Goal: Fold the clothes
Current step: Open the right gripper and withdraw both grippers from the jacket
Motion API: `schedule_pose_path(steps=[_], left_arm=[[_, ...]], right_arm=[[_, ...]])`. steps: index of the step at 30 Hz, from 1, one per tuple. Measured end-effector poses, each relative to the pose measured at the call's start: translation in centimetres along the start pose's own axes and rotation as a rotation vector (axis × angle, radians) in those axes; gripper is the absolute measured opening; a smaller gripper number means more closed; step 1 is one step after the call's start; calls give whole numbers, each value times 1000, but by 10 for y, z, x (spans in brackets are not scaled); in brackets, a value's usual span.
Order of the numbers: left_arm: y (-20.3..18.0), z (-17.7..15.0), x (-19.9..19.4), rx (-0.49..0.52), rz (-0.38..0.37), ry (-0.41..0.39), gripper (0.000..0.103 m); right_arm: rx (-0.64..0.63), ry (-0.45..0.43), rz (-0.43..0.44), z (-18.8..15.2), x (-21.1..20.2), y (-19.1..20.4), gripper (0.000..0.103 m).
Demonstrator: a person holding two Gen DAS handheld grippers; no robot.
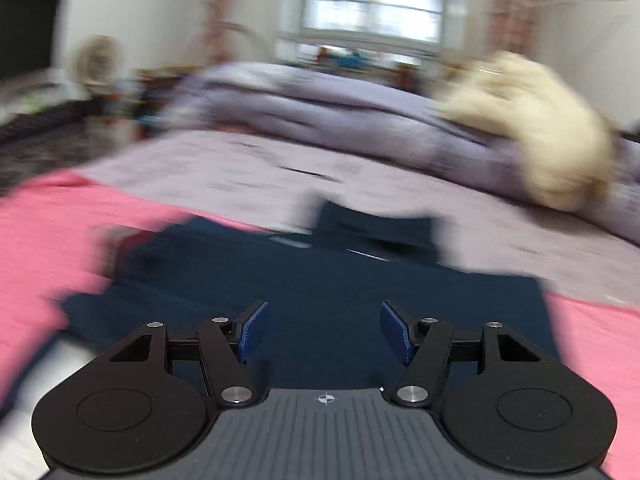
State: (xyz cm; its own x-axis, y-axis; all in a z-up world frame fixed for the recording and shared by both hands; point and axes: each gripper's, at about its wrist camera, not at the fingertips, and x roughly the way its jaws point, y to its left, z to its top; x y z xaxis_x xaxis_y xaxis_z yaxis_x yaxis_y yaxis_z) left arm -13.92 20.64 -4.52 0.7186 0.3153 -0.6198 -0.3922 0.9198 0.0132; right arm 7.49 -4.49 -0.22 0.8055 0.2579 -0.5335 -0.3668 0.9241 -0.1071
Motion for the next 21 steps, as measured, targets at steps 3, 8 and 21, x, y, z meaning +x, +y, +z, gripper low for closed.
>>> schedule_pose_path(steps=[3, 8, 21], left_arm=[[-1, 0, 0, 3, 3, 1, 103], [-2, 0, 1, 10, 8, 4, 103], [-5, -10, -66, 72, -20, 18, 103]], right_arm=[[100, 133, -156, -29, 27, -63, 61], [245, 103, -121, -43, -11, -106, 64], [50, 75, 187, -116, -182, -51, 74]])
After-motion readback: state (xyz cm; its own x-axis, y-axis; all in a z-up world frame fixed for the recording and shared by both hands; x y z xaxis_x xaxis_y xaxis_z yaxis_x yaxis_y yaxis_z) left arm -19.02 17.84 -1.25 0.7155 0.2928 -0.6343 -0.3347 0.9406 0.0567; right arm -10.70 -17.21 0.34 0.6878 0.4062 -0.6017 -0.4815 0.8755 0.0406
